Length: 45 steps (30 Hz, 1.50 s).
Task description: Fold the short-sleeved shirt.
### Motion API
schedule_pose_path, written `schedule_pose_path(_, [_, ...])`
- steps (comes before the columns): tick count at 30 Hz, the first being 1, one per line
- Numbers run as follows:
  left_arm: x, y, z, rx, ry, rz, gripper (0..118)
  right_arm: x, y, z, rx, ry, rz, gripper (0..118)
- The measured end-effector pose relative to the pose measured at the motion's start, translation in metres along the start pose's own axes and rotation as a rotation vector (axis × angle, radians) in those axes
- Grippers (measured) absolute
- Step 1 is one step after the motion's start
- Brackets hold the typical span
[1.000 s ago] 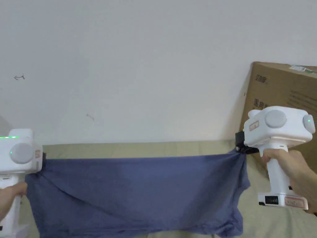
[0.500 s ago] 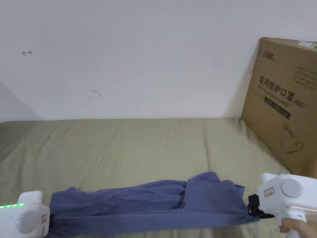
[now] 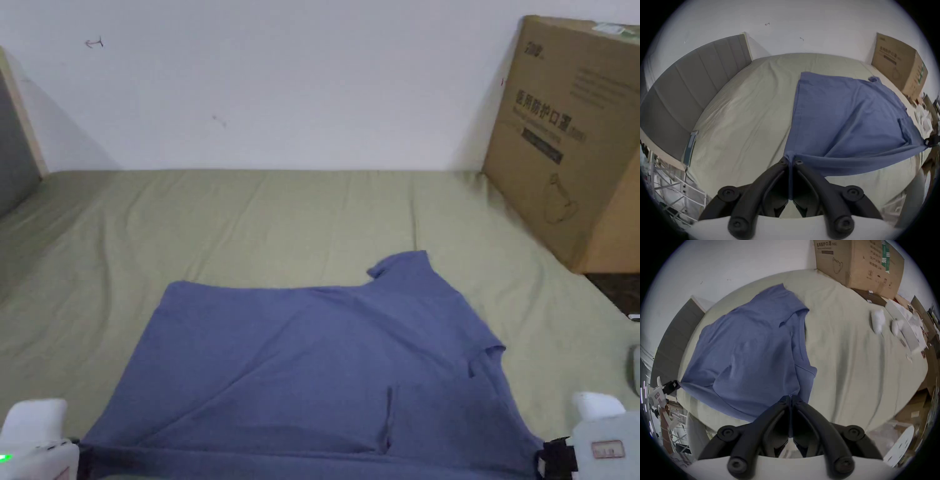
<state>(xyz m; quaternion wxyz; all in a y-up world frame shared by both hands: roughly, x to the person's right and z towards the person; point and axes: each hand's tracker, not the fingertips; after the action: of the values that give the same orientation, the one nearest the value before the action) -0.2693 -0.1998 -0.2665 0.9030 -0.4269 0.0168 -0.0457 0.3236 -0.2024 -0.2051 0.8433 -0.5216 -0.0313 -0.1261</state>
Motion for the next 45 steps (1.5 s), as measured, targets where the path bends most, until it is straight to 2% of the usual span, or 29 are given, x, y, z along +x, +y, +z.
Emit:
schedule_pose_path(3, [0.003, -0.033, 0.010, -0.021, 0.002, -0.057, 2, 0.010, -0.038, 0.006, -0.022, -0.003, -0.026, 1])
schedule_pose_path(7, [0.003, -0.054, 0.016, -0.023, -0.014, -0.040, 3, 0.011, -0.059, 0.011, -0.011, -0.016, -0.026, 1])
schedule_pose_path(8, [0.002, -0.056, 0.017, -0.018, -0.020, -0.027, 10, 0.011, -0.059, 0.012, -0.002, -0.013, -0.040, 1])
schedule_pose_path(9, [0.002, -0.056, 0.018, -0.015, -0.024, -0.019, 24, 0.010, -0.059, 0.012, 0.008, -0.010, -0.049, 1])
schedule_pose_path(10, [0.004, -0.053, 0.020, -0.015, -0.025, -0.020, 45, 0.008, -0.058, 0.013, 0.025, -0.015, -0.052, 3])
schedule_pose_path(11, [0.005, -0.052, 0.022, -0.019, -0.028, -0.031, 45, 0.010, -0.054, 0.012, 0.039, -0.022, -0.056, 3])
schedule_pose_path(12, [0.005, -0.052, 0.023, -0.015, -0.014, -0.045, 53, 0.009, -0.052, 0.013, 0.043, -0.025, -0.054, 6])
schedule_pose_path(13, [0.004, -0.051, 0.025, -0.010, -0.004, -0.059, 69, 0.007, -0.051, 0.015, 0.050, -0.023, -0.049, 15])
schedule_pose_path(14, [0.003, -0.049, 0.028, -0.008, -0.002, -0.069, 92, 0.004, -0.051, 0.017, 0.060, -0.038, -0.038, 48])
schedule_pose_path(15, [0.001, -0.048, 0.032, -0.004, -0.014, -0.057, 100, 0.003, -0.049, 0.019, 0.070, -0.051, -0.025, 68])
schedule_pose_path(16, [-0.001, -0.046, 0.038, 0.016, -0.041, -0.042, 100, 0.000, -0.049, 0.023, 0.083, -0.054, -0.005, 71])
schedule_pose_path(19, [-0.003, -0.040, 0.056, 0.053, -0.070, -0.013, 99, -0.008, -0.047, 0.031, 0.106, -0.068, 0.023, 71])
schedule_pose_path(20, [-0.004, -0.039, 0.060, 0.066, -0.085, -0.009, 97, -0.011, -0.047, 0.033, 0.117, -0.055, 0.033, 71])
schedule_pose_path(21, [-0.004, -0.040, 0.064, 0.060, -0.099, -0.002, 90, -0.014, -0.047, 0.035, 0.123, -0.050, 0.037, 68])
schedule_pose_path(22, [-0.006, -0.040, 0.066, 0.070, -0.112, 0.003, 72, -0.019, -0.048, 0.037, 0.134, -0.047, 0.049, 60])
schedule_pose_path(23, [-0.006, -0.040, 0.069, 0.078, -0.124, 0.008, 30, -0.025, -0.051, 0.043, 0.157, -0.044, 0.069, 38])
schedule_pose_path(24, [-0.006, -0.047, 0.067, 0.075, -0.146, 0.009, 0, -0.030, -0.054, 0.043, 0.166, -0.047, 0.082, 13])
schedule_pose_path(25, [-0.003, -0.050, 0.063, 0.082, -0.161, 0.014, 0, -0.034, -0.056, 0.041, 0.172, -0.058, 0.093, 0])
schedule_pose_path(28, [-0.016, -0.065, 0.030, -0.054, -0.149, -0.022, 0, -0.036, -0.063, 0.030, 0.158, -0.050, 0.089, 0])
schedule_pose_path(31, [-0.012, -0.083, 0.043, -0.044, -0.144, -0.004, 1, -0.040, -0.071, 0.031, 0.129, -0.017, 0.055, 0])
schedule_pose_path(32, [-0.013, -0.086, 0.043, -0.038, -0.128, -0.014, 16, -0.041, -0.074, 0.032, 0.142, -0.020, 0.048, 0])
schedule_pose_path(33, [-0.017, -0.086, 0.043, 0.020, -0.096, -0.001, 37, -0.041, -0.075, 0.033, 0.140, -0.020, 0.047, 0])
schedule_pose_path(35, [-0.014, -0.088, 0.056, 0.020, -0.086, -0.025, 80, -0.041, -0.075, 0.035, 0.135, -0.019, 0.045, 0])
schedule_pose_path(36, [-0.017, -0.089, 0.055, 0.018, -0.090, -0.028, 91, -0.041, -0.076, 0.035, 0.135, -0.020, 0.043, 0])
schedule_pose_path(37, [-0.021, -0.090, 0.055, 0.033, -0.080, -0.050, 95, -0.041, -0.077, 0.036, 0.132, -0.016, 0.041, 0])
schedule_pose_path(43, [-0.013, -0.094, 0.044, 0.006, -0.115, -0.046, 93, -0.034, -0.080, 0.026, 0.106, 0.004, 0.006, 0])
schedule_pose_path(44, [-0.012, -0.095, 0.039, -0.010, -0.121, -0.044, 81, -0.034, -0.081, 0.024, 0.099, 0.003, 0.006, 0])
schedule_pose_path(45, [-0.010, -0.097, 0.034, -0.020, -0.149, -0.027, 59, -0.035, -0.082, 0.023, 0.094, 0.002, 0.006, 0])
